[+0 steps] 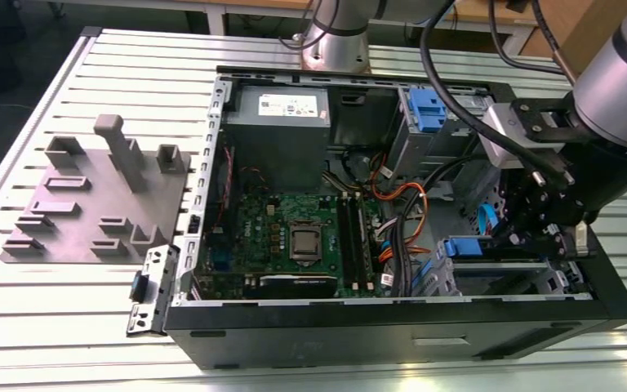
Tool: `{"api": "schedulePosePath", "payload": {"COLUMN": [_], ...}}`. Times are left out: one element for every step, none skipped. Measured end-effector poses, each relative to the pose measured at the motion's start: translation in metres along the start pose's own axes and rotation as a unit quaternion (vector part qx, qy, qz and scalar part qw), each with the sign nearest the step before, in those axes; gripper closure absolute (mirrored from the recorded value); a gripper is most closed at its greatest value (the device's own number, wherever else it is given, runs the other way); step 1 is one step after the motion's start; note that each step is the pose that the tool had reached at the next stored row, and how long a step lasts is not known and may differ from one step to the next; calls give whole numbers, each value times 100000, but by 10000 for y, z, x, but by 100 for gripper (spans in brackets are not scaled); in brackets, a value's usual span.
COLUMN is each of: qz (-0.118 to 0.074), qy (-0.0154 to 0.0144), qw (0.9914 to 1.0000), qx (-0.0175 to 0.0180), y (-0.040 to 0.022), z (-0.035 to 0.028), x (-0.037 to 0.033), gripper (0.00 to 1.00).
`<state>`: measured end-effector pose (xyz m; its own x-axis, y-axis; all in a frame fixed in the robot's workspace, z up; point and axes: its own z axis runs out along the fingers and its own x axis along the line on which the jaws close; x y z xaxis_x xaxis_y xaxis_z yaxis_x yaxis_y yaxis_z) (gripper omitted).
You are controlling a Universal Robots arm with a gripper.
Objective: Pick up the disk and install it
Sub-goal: 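Insert the second disk wire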
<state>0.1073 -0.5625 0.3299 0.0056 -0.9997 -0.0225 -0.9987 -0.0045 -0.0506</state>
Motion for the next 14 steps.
{"api": "schedulePosePath", "payload": {"qz": [0, 0, 0, -1, 1, 1, 2, 1, 3, 2, 1, 2, 3, 4], "qy": [17, 45, 46, 48, 48, 48, 48, 45, 48, 49, 49, 52, 46, 39], "qw": [100000, 100000, 100000, 100000, 100000, 100000, 100000, 100000, 100000, 100000, 100000, 100000, 100000, 100000], "qx": [-2, -4, -5, -6, -4, -6, -5, -4, -4, -6, -5, -5, -3, -5], "y": [0, -1, 0, -1, 0, 0, 0, -1, 0, 0, -1, -1, -2, -3], "z": [-3, -6, -6, -6, -6, -6, -6, -6, -6, -6, -8, -17, -33, -54], "x": [-1, -1, -1, -1, 0, -1, -1, 0, 0, 0, 0, 0, -1, -2], "gripper": [84, 84, 84, 84, 83, 83, 76, 76, 76, 76, 76, 76, 76, 76]}}
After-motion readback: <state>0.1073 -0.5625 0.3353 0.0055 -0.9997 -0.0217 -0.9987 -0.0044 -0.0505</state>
